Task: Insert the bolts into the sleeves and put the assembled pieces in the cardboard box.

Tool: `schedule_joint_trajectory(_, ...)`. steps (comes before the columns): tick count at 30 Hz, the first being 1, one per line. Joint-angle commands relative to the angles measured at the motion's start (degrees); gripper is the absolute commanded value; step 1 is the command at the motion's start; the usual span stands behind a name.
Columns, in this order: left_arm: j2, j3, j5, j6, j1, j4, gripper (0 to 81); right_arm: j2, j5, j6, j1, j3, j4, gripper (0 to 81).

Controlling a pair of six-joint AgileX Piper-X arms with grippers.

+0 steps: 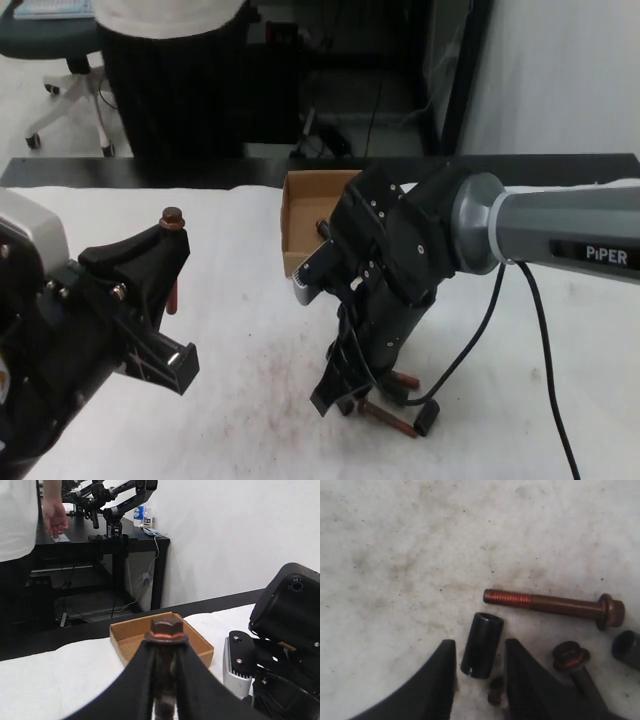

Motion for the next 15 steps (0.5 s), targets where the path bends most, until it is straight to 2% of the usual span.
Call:
schedule_joint_trajectory(1,-0.6,-0.1,-0.9,0.2,0.1,-0.7,0.2,-0.2,0.2,-0.7,0.0,0.2,0.0,32.1)
schedule_joint_trajectory(15,-0.6,-0.1,-0.9,0.2,0.1,-0.7,0.2,2.7,-0.2,-0.7,0.0,0.2,-0.2,32.1)
